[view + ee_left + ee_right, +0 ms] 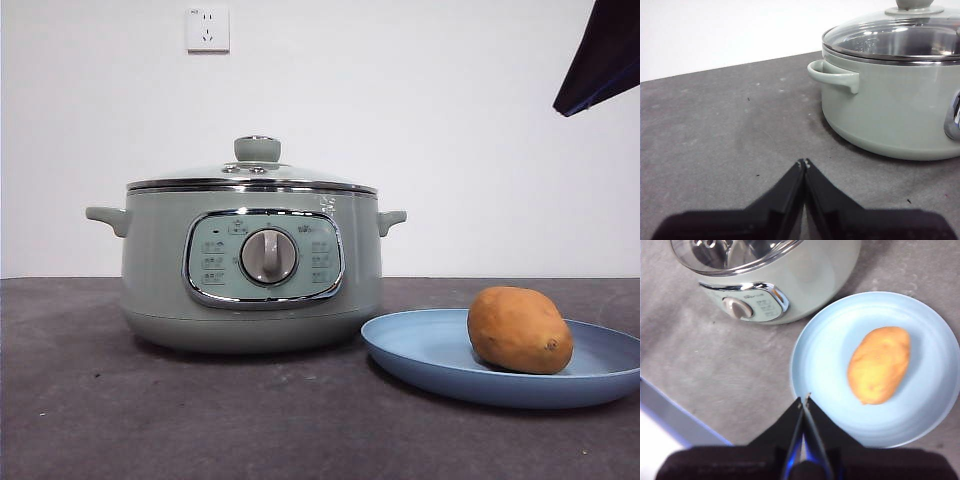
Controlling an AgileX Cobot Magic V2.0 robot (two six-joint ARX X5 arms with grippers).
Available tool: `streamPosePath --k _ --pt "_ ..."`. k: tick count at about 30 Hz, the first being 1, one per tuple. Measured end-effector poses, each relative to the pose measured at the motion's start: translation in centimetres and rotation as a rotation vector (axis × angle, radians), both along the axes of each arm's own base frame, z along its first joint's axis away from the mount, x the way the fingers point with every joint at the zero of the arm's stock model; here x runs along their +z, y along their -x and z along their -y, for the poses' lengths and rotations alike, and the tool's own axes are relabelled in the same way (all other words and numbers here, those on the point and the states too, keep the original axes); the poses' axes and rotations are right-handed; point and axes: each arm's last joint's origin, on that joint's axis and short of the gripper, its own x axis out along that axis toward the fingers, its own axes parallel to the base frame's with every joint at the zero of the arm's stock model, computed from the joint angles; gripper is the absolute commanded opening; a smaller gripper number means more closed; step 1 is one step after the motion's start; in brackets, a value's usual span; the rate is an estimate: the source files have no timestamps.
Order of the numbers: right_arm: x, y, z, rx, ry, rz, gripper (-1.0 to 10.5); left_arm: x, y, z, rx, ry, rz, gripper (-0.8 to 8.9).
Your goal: Take the potato out from the steamer,put the potato on the plate,close the lid
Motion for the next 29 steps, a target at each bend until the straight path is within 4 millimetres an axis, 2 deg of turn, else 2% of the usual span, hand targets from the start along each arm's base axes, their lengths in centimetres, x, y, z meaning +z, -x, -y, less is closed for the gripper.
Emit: streamPosePath --k 4,7,11,15,18,25,29 --pt "1.5 1.1 1.8 -0.059 0.01 0.146 0.0 0.0 0.0 0.0 0.0 0.0 0.0 -0.04" --pt "3.0 2.1 3.3 -0.135 -0.039 0.326 0.0 0.0 0.0 0.0 0.0 0.0 0.0 -0.04" --pt "2.9 3.4 5.2 -0.261 -0.062 0.502 0.0 0.0 0.0 0.0 0.0 0.0 0.0 -0.04" --pt "1.4 4.2 6.6 -0.376 -0.068 0.668 0.0 0.0 0.0 0.0 0.0 0.0 0.0 -0.04" --pt "-0.8 4.7 7.1 -0.422 -0.064 0.732 0.0 0.0 0.0 0.0 0.0 0.0 0.0 -0.04" --pt "-6.5 5.5 7.4 -0.504 -0.037 0.752 0.0 0.0 0.0 0.0 0.0 0.0 0.0 -0.04" --pt "-8.9 5.7 7.6 -0.564 -0.036 0.736 0.0 0.0 0.0 0.0 0.0 0.0 0.0 -0.04"
